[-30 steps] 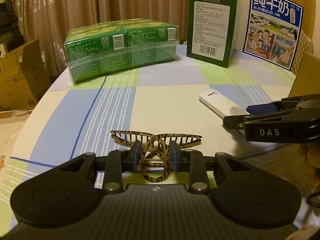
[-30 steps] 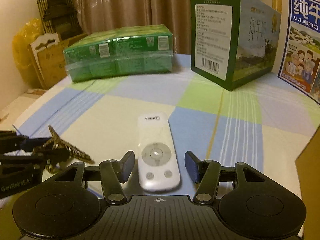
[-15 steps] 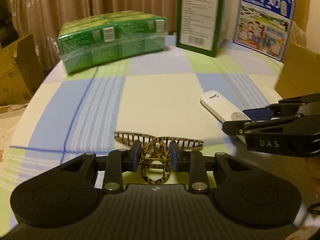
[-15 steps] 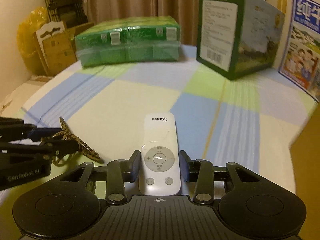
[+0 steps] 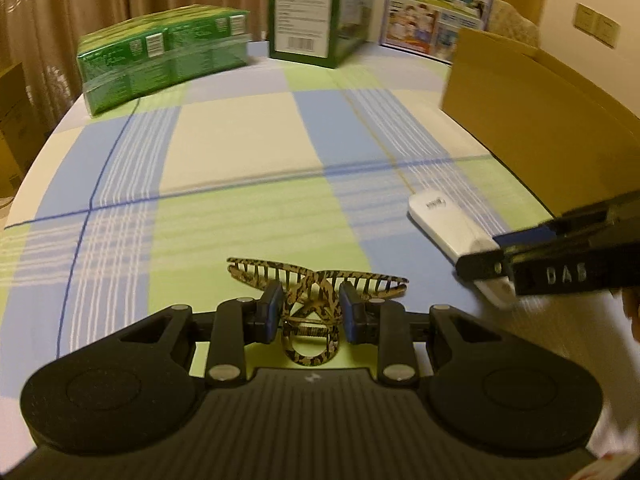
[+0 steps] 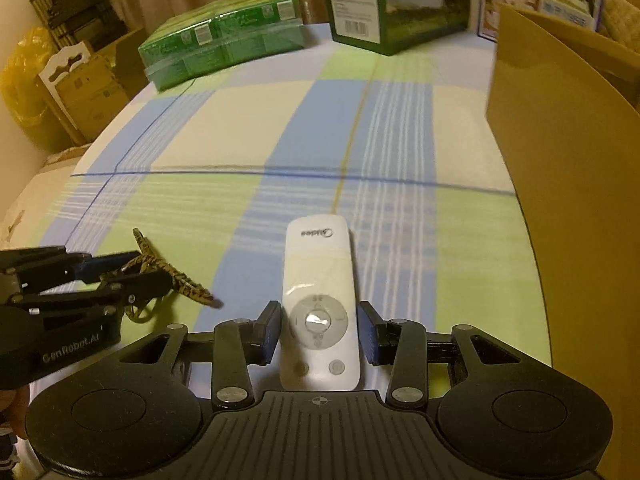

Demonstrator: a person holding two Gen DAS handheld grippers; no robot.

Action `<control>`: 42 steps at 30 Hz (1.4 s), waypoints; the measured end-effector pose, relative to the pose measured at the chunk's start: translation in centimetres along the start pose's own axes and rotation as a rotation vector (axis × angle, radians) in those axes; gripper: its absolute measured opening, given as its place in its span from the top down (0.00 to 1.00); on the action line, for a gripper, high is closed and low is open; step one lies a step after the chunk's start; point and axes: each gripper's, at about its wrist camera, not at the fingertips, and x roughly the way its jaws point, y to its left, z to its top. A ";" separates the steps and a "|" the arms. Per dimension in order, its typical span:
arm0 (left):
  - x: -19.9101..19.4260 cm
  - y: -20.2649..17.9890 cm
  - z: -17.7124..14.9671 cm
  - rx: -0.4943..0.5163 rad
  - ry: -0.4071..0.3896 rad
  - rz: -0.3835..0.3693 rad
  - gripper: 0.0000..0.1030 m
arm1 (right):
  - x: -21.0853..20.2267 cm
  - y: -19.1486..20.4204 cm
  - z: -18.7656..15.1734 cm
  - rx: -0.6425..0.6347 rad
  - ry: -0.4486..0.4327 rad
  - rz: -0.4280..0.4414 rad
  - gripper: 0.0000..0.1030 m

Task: Organize rigid objects
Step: 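Carry the hair clip and white remote over the cardboard box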

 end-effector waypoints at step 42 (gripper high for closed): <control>-4.0 0.4 0.0 -0.047 -0.102 0.020 0.76 | -2.0 0.7 1.6 0.017 -0.152 -0.005 0.64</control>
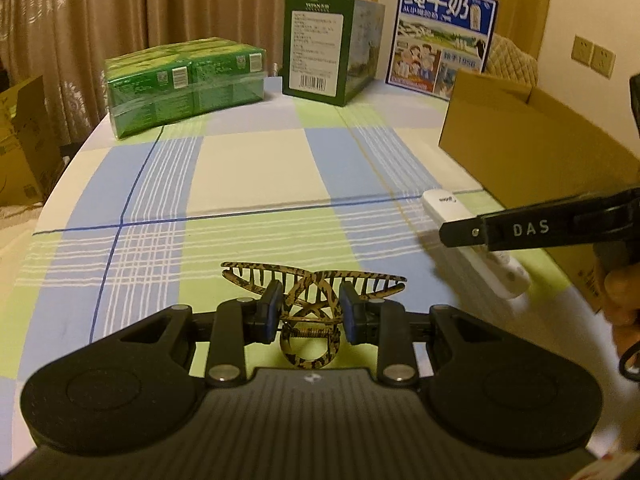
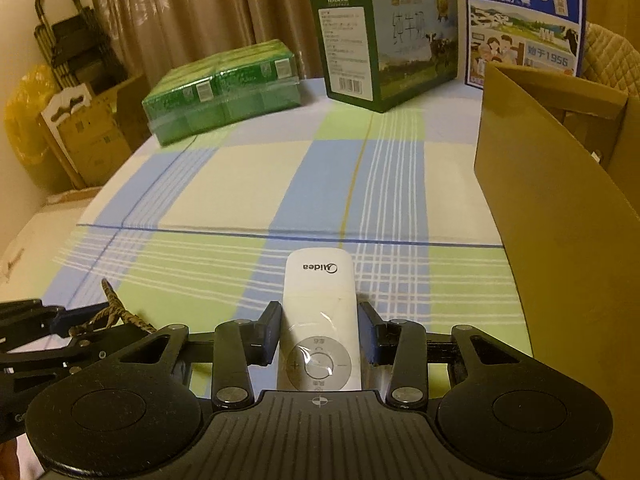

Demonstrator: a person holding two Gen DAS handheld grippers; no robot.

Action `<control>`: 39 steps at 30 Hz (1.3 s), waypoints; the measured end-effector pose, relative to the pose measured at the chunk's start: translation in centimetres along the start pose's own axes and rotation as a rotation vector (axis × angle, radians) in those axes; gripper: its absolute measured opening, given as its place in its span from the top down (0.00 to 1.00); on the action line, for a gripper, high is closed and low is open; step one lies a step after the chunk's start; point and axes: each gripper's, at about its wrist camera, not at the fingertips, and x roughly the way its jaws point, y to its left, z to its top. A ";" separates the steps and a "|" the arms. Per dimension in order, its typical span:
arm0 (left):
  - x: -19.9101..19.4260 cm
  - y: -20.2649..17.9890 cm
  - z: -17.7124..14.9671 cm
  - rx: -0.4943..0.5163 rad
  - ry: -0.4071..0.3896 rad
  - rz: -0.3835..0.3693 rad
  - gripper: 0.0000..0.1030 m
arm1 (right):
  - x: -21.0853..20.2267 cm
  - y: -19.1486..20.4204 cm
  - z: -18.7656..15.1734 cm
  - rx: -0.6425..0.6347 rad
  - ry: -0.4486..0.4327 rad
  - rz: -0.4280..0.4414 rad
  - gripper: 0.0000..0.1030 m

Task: Organize rigid objects
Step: 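Carry the hair clip and white remote over the cardboard box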

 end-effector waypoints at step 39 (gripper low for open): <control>-13.3 -16.4 6.3 0.041 -0.172 -0.126 0.75 | -24.4 -8.7 0.3 0.191 -0.239 -0.079 0.64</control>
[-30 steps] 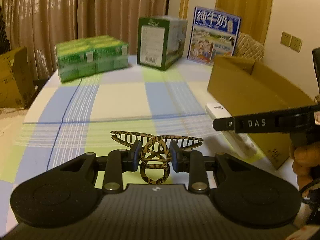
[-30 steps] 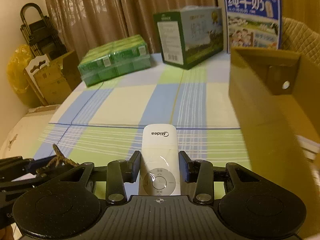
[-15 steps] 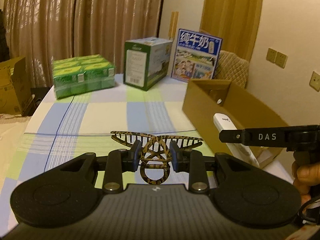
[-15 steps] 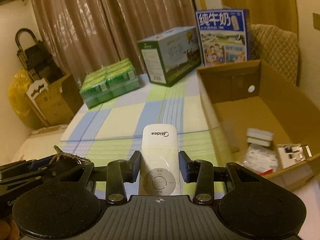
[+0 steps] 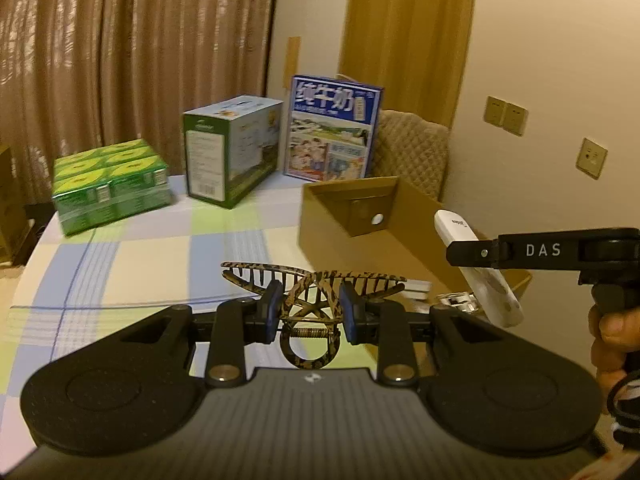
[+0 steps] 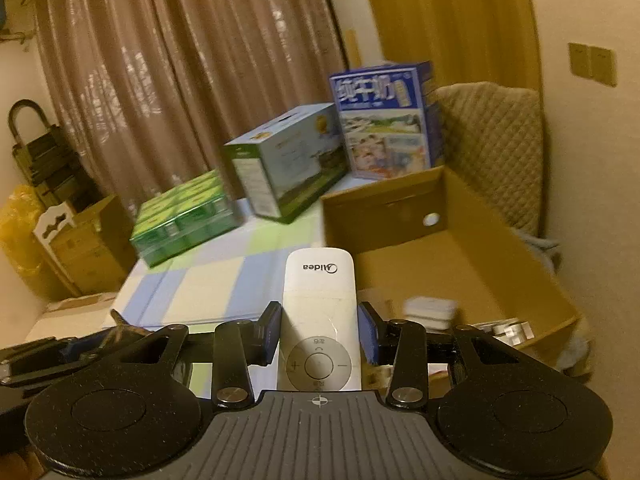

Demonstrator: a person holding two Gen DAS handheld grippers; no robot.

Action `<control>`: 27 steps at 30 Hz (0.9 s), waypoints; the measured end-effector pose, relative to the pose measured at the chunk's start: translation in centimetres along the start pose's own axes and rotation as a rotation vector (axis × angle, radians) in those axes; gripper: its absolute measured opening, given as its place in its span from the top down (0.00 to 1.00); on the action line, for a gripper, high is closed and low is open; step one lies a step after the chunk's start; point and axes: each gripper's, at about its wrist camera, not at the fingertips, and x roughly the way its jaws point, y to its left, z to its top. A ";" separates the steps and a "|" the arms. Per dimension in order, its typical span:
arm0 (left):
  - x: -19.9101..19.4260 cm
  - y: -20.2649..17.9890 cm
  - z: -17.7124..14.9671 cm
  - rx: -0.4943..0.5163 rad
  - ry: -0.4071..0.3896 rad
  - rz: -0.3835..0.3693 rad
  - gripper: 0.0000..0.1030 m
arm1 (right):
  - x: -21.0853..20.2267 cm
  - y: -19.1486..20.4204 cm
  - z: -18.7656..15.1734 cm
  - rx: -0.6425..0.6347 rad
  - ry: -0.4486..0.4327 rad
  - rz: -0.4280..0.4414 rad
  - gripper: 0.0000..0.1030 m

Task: Organize rigid objects
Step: 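Carry the hair clip and white remote over the cardboard box, then lower the hair clip into the box and open the left gripper while the right holds the remote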

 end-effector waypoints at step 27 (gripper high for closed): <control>12.8 -10.1 3.4 0.176 0.099 -0.178 0.76 | 4.3 -13.6 3.6 0.059 0.064 -0.117 0.64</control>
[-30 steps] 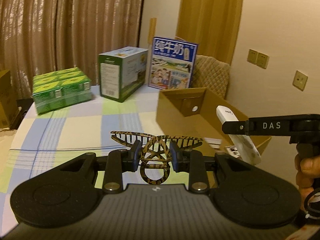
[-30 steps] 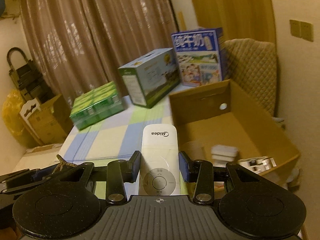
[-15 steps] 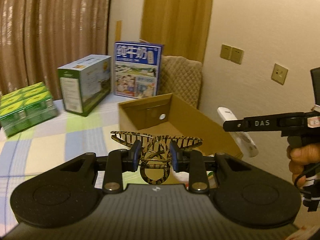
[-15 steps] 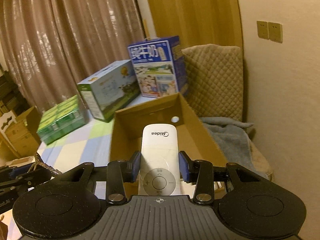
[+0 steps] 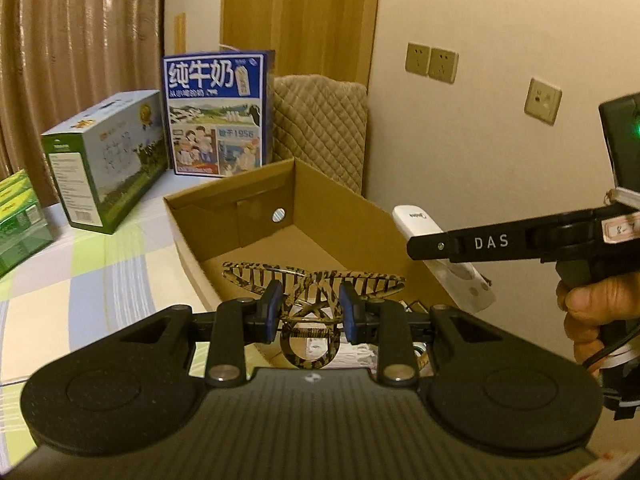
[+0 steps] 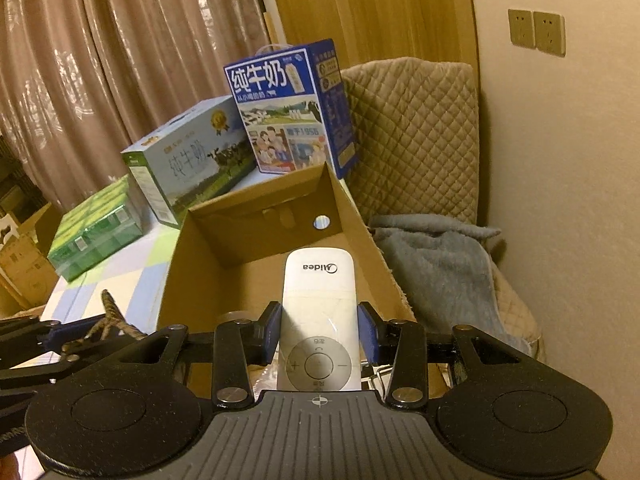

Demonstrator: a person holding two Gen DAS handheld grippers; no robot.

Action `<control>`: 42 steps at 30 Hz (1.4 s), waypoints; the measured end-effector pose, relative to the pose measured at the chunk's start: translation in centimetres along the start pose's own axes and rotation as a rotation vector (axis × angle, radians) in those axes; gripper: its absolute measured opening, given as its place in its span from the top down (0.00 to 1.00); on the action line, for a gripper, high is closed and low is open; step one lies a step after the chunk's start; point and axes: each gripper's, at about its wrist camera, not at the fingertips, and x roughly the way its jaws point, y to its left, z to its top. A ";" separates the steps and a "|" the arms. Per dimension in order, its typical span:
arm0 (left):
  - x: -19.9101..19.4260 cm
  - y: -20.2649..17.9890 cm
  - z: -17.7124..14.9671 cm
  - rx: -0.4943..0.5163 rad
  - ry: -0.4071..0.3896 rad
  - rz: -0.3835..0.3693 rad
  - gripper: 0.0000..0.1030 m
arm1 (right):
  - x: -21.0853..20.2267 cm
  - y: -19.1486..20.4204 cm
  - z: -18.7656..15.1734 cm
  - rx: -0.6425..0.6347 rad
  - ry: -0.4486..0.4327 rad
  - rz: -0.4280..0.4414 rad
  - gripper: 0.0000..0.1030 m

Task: Organize rigid objects
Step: 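Lower the hair clip into the box and open the left gripper while the right holds the remote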

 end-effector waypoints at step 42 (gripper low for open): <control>6.6 -0.9 0.2 0.178 0.142 -0.045 0.75 | 3.9 -1.4 -0.3 0.003 0.064 -0.003 0.64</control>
